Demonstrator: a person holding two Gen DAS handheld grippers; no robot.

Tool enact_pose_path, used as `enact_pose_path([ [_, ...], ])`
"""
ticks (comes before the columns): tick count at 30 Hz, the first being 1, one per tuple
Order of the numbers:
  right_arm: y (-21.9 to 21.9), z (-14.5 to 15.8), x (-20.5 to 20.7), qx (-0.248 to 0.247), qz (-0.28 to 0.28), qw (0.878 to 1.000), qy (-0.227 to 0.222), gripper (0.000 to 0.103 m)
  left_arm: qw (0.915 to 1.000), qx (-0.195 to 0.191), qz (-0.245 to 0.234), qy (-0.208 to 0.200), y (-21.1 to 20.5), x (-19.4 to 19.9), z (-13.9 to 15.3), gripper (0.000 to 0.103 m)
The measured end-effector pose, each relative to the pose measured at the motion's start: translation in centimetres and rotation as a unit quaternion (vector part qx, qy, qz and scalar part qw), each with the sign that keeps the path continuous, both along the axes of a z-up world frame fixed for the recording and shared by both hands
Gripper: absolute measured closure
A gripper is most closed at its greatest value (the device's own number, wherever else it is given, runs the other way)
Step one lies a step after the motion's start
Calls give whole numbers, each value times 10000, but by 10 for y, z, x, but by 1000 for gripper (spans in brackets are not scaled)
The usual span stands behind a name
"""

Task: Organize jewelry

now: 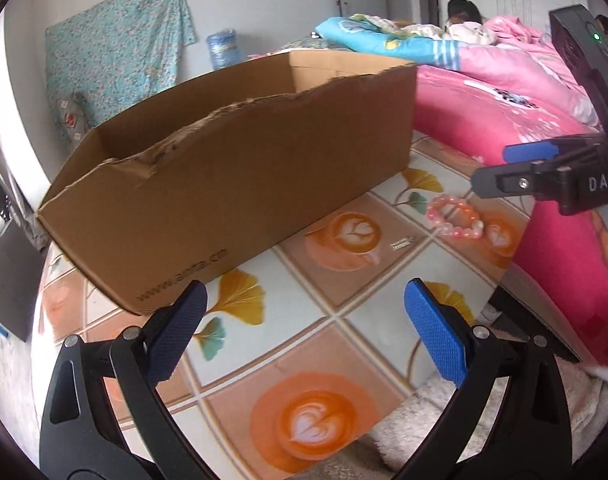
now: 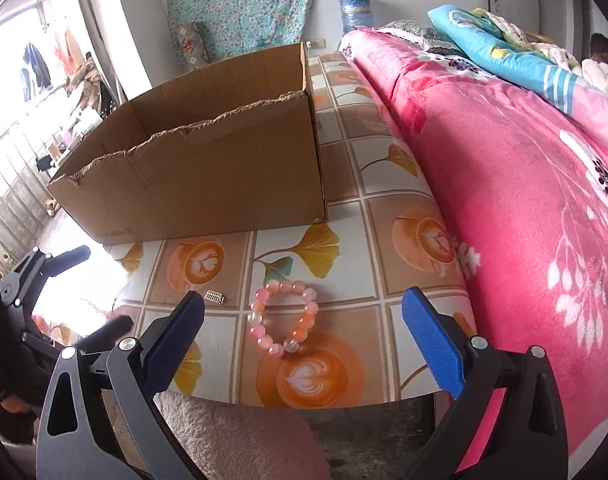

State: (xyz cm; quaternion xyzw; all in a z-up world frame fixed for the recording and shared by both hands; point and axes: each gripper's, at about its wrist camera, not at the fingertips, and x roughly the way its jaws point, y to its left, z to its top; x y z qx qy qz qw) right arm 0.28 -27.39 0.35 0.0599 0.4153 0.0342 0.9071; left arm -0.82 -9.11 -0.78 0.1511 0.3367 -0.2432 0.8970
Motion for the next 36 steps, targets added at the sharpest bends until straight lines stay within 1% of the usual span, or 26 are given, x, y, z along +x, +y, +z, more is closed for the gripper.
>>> enact_pose_path([
  [2, -2, -1, 2, 23, -30, 10000, -41, 7, 9998, -105, -150, 124, -12, 2, -2, 9],
  [4, -5, -3, 4, 95, -38, 9999, -32, 7, 9993, -150, -309, 147, -24, 1, -2, 23],
  [5, -7, -5, 5, 139, -40, 9999, -30, 7, 9991, -126, -371, 141, -30, 2, -2, 33],
  [6, -8, -6, 6, 182, -36, 9998, -30, 7, 9989, -114, -435, 140, -36, 3, -3, 36],
  [8, -10, -9, 7, 228, -47, 9997, -59, 8, 9979, -129, -609, 186, -46, 8, -7, 46],
  [10, -14, -11, 9, 292, -48, 9995, -63, 8, 9970, -56, -739, 209, -56, 12, -11, 56],
  [14, -20, -16, 12, 380, -67, 9992, -54, 9, 9952, 69, -928, 294, -68, 20, -16, 68],
  [16, -24, -19, 13, 427, -102, 9990, -46, 9, 9943, 172, -997, 348, -73, 22, -20, 78],
  [18, -28, -20, 14, 493, -120, 9987, -41, 9, 9935, 297, -1032, 373, -77, 25, -25, 82],
  [23, -32, -23, 15, 558, -155, 9983, -55, 9, 9919, 354, -1149, 406, -81, 28, -24, 84],
  [24, -33, -23, 15, 570, -165, 9982, -53, 9, 9913, 346, -1192, 431, -80, 28, -24, 87],
  [25, -34, -24, 15, 588, -170, 9981, -52, 9, 9907, 339, -1236, 459, -81, 28, -24, 93],
  [27, -36, -25, 15, 618, -192, 9979, -49, 9, 9902, 450, -1264, 390, -83, 27, -24, 102],
  [28, -37, -25, 16, 641, -196, 9977, -49, 9, 9898, 505, -1284, 353, -83, 26, -24, 103],
  [31, -38, -24, 16, 678, -185, 9975, -61, 9, 9903, 499, -1245, 366, -76, 26, -24, 103],
  [36, -32, -21, 15, 643, -105, 9978, -96, 10, 9933, 455, -978, 404, -58, 27, -24, 103],
])
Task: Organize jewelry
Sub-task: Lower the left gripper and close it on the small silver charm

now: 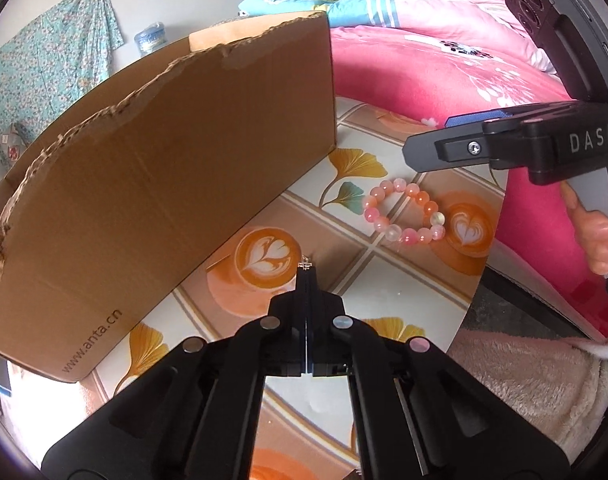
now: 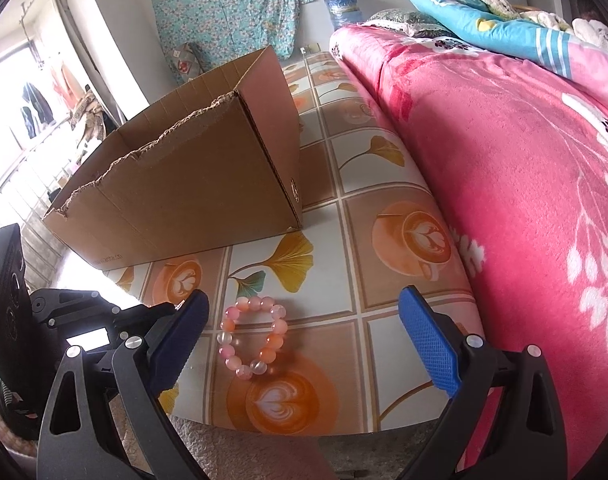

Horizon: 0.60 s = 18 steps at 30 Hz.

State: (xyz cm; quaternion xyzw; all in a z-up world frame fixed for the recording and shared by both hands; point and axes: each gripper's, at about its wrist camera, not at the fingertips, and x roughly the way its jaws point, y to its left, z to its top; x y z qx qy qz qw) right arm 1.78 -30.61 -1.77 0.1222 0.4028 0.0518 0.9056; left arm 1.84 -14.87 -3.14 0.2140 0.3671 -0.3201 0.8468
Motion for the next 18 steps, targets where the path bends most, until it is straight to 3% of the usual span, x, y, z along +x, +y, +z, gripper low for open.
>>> enact_pose_path([
  [8, 15, 9, -2, -107, 191, 9997, -110, 10, 9986, -112, 506, 106, 35, -1, 2, 103],
  [13, 24, 8, -1, -139, 285, 9995, -66, 10, 9965, -570, 510, 326, 41, 1, 8, 103],
  [16, 27, 9, -1, -115, 292, 9995, -76, 10, 9971, -600, 385, 282, 30, 4, 8, 88],
  [18, 28, 11, -3, -135, 284, 9995, -96, 10, 9978, -529, 322, 215, 21, 6, 6, 88],
])
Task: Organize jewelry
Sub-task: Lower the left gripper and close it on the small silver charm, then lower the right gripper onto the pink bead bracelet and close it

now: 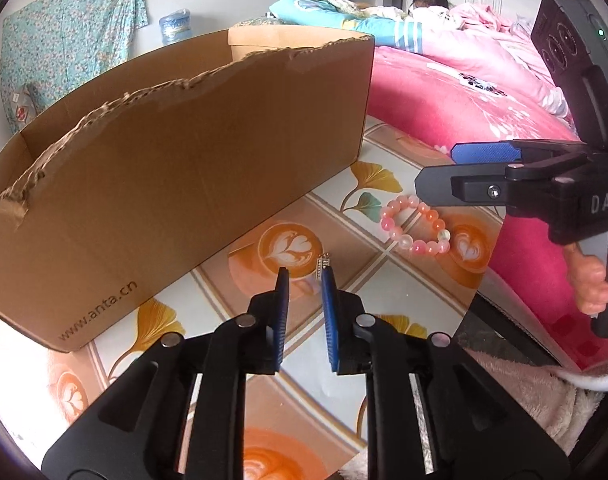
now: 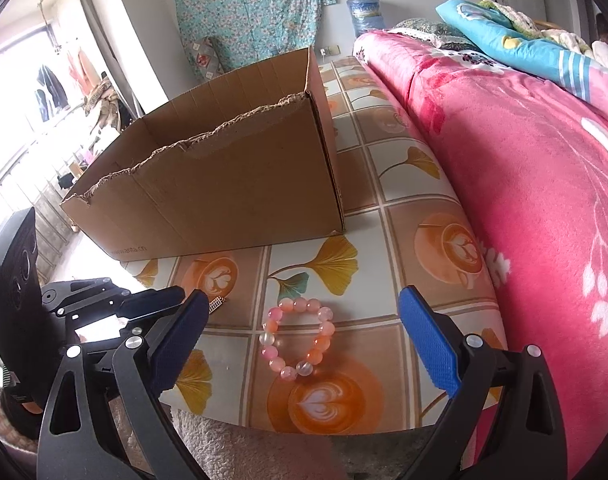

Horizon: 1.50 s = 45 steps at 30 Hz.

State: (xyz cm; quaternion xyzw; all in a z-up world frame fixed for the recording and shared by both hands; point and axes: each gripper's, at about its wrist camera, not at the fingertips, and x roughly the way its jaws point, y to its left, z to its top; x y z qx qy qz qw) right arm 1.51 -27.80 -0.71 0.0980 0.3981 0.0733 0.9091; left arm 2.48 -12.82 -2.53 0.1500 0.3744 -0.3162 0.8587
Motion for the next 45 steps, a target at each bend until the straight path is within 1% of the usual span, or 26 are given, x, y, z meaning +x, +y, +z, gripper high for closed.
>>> enact_pose_path([
  [4, -1, 0, -2, -34, -33, 10000, 2, 10, 9998, 160, -91, -7, -13, 5, -5, 88],
  [10, -11, -7, 1, 29, -126, 9999, 89, 10, 9996, 198, -195, 5, -17, 9, -3, 88],
  [11, -12, -7, 2, 48, -132, 9999, 87, 10, 9995, 221, -236, 3, -19, 9, -3, 91],
  [12, -13, -8, 2, 59, -132, 9999, 81, 10, 9993, 260, -261, -11, -20, 9, -3, 98],
  [17, -13, -7, 3, 82, -126, 9999, 55, 11, 9993, 296, -225, -38, -19, 8, -3, 99],
  [22, -9, -3, 0, 37, -17, 10000, 8, 12, 9994, 336, 8, -22, -3, 8, -3, 99],
  [25, -2, 2, -4, 35, 256, 9996, -67, 19, 9991, 378, 207, -4, 12, 7, -3, 99],
  [27, 5, 4, -5, 109, 511, 9986, -64, 27, 9987, 346, 375, 46, 24, 7, -3, 99],
  [28, 10, 4, -5, 119, 635, 9979, -42, 29, 9983, 337, 471, 62, 29, 7, -3, 99],
  [29, 15, 3, -5, 118, 753, 9971, 9, 35, 9978, 329, 578, 75, 33, 7, -3, 99],
  [31, 24, -1, -2, 29, 881, 9960, 156, 42, 9967, 297, 750, 113, 40, 8, -3, 99],
  [32, 27, -3, 1, -54, 902, 9956, 250, 47, 9961, 291, 819, 132, 43, 8, -3, 99],
  [36, 35, -13, 8, -367, 895, 9938, 546, 59, 9946, 290, 983, 166, 48, 8, -3, 99],
  [39, 40, -19, 10, -709, 866, 9913, 689, 64, 9939, 307, 1050, 160, 49, 8, -3, 99],
  [41, 42, -21, 11, -798, 864, 9900, 774, 66, 9936, 341, 1070, 141, 49, 8, -3, 99],
  [45, 46, -21, 13, -972, 839, 9885, 796, 68, 9931, 346, 1111, 162, 49, 9, -3, 99],
])
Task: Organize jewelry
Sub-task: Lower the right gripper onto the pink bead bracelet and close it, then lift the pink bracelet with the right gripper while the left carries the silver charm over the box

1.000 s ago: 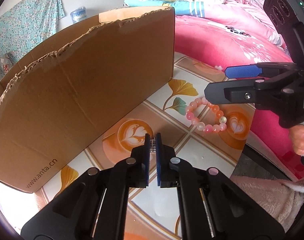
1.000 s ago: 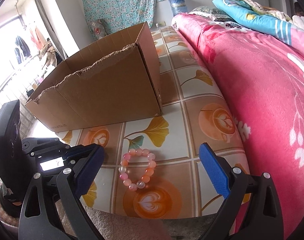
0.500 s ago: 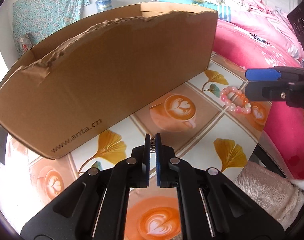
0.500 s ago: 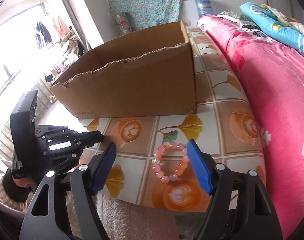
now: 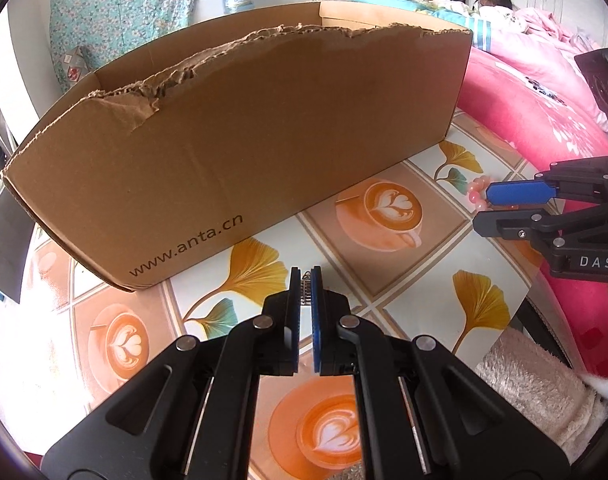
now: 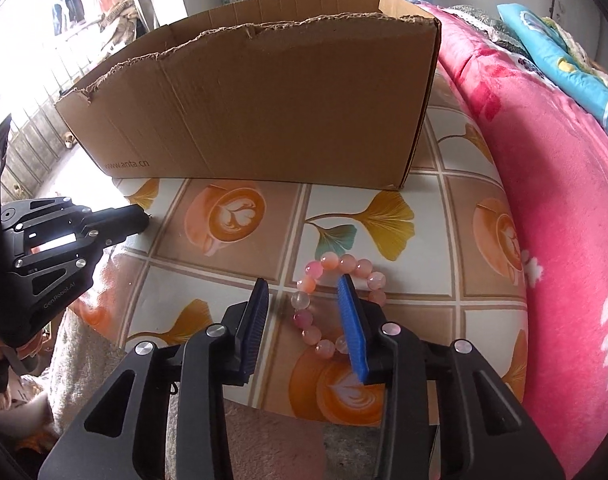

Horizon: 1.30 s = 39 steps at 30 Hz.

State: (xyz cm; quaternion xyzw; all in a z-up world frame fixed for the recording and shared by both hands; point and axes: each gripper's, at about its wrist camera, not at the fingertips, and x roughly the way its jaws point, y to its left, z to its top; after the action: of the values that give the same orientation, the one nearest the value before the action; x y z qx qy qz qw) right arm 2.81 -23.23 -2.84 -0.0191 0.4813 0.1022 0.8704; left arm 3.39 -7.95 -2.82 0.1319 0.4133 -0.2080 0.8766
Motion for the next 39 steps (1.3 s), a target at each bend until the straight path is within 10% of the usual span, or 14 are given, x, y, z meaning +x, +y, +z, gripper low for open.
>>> enact_pose_path([
  [23, 11, 2, 12, -335, -113, 9991, 249, 74, 9990, -58, 373, 248, 8, 14, 3, 99],
  [30, 13, 3, 14, -166, -120, 9993, 305, 93, 9987, -109, 428, 258, 16, 13, 3, 99],
  [39, 6, 7, 23, 339, -231, 9982, 432, 93, 9985, -158, 452, 258, 23, 12, 2, 99],
])
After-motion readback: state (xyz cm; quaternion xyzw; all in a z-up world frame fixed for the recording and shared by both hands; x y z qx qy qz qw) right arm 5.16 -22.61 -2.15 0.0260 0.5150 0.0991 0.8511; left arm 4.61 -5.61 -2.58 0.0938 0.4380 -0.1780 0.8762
